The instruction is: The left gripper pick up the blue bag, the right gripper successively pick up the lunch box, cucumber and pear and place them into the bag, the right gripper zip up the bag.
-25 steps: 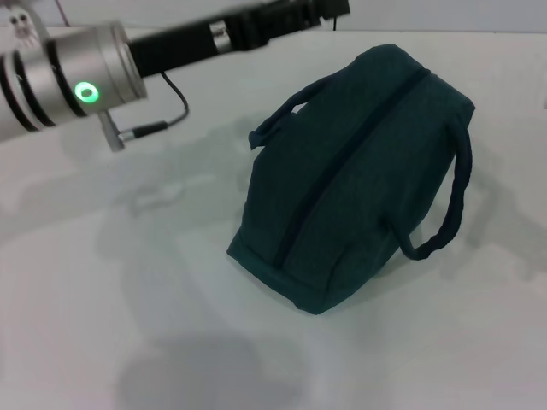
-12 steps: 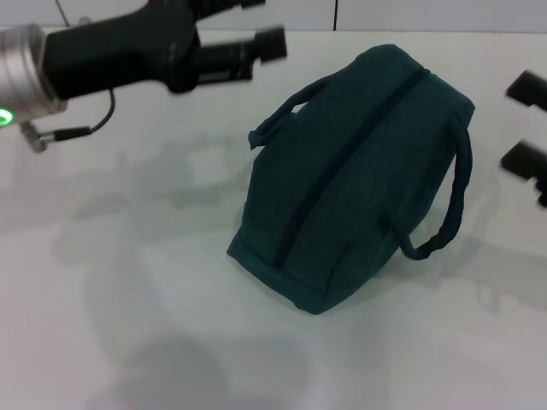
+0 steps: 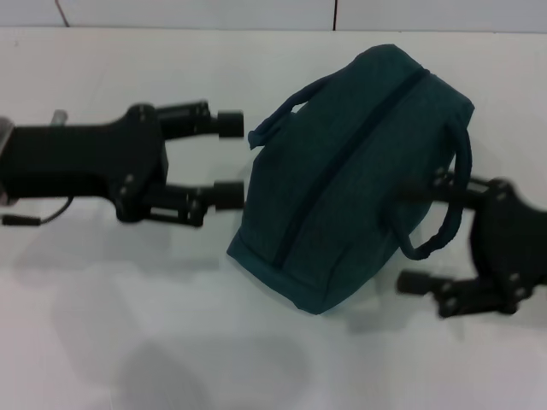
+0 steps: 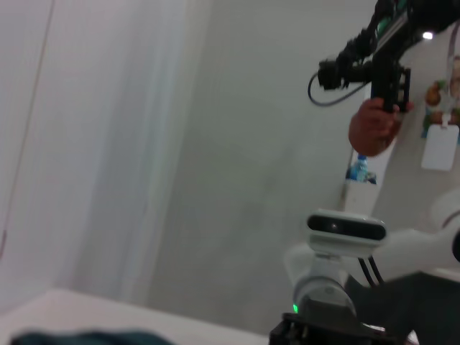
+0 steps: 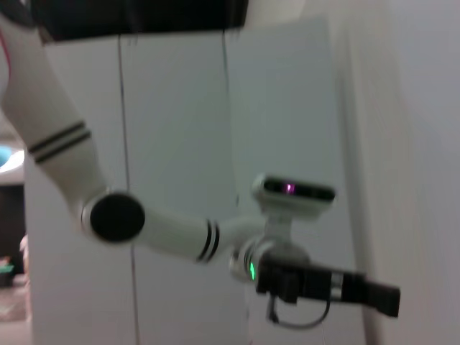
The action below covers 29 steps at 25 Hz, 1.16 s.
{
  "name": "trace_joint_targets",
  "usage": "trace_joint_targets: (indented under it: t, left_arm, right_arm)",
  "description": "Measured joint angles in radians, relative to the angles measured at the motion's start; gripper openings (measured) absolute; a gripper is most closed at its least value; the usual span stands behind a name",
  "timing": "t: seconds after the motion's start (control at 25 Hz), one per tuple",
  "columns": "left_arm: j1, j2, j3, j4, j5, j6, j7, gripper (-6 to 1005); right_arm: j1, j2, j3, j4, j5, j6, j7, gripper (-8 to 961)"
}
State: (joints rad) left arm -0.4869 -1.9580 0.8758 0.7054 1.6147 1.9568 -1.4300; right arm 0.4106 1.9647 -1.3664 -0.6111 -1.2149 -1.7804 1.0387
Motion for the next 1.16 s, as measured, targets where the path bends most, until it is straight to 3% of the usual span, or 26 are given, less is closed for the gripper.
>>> trace_joint_targets:
  t: [0.2,0.56,1.16]
  left_arm:
    - [0.043,-0.004,0.003,-0.004,0.045,0.032,0.048,888]
    - [0.134,-0.027,0.003,-0.029,0.065,0.044,0.145,888]
    - [0.147,-0.050,0.012,-0.104,0.105,0.046,0.218,888]
  right_arm:
    - [0.004,0.044,-0.006,-0.025,-0.112,0.062,0.004,885]
    - [-0.002,0.046,-0.048,-0.007,-0.138,0.075,0.002,885]
    - [0.005,0.046,-0.048,0.005,-0.174,0.092,0.006,885]
